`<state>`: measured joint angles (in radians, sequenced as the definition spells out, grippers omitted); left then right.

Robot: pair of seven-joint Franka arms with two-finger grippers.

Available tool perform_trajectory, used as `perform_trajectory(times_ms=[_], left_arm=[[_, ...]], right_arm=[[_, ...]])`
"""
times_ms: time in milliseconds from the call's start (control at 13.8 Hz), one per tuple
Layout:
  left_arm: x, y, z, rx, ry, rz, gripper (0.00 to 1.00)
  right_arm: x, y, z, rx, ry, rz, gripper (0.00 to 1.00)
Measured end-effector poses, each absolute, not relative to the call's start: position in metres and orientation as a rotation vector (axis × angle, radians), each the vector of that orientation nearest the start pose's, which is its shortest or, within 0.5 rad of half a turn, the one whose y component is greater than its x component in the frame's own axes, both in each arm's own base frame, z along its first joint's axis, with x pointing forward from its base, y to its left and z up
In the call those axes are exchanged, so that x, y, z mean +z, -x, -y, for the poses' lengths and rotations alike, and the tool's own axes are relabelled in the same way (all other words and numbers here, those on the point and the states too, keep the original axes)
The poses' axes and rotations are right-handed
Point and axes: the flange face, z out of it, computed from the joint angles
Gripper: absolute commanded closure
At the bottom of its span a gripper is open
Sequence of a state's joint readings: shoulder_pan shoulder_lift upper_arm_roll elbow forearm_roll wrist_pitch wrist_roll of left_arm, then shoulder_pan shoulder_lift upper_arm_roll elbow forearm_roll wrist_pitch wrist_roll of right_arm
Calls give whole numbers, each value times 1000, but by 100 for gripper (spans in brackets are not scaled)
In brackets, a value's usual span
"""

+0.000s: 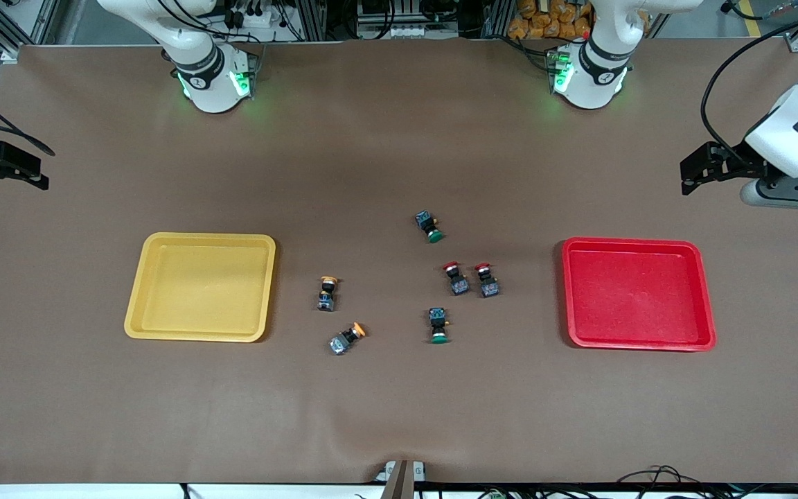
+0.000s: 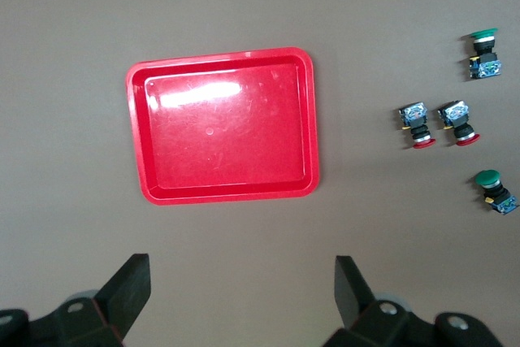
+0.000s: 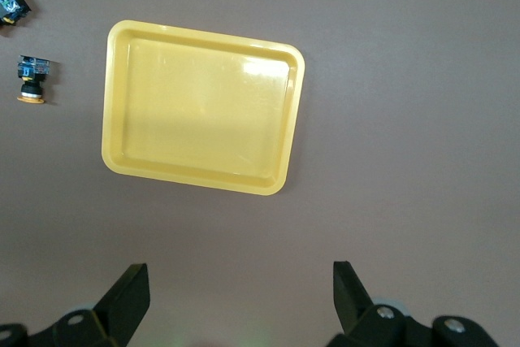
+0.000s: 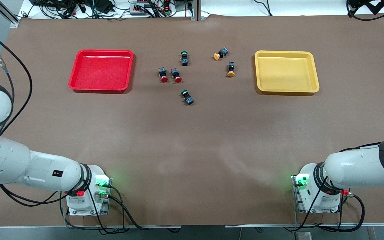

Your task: Place red and yellow buttons in trays

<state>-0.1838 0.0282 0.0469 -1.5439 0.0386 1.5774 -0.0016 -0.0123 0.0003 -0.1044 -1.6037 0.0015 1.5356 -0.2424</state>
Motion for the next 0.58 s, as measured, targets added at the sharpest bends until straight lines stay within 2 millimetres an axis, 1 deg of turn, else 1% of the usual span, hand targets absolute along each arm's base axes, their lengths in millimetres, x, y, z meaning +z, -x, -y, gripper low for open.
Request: perform_trajectory(times_ms=[145,361,578], left_arm=[[622,-559,72,-11,3095,-211,0],[621,-561,63,-8,3092,-245,0],[621,-561,64,-8,3092,-248,0]], right_arm=[[607,-545,63,111,3119,198,0],[608,-544,62,115,3118,201,0],[608,-544,62,116,3118,201,0]])
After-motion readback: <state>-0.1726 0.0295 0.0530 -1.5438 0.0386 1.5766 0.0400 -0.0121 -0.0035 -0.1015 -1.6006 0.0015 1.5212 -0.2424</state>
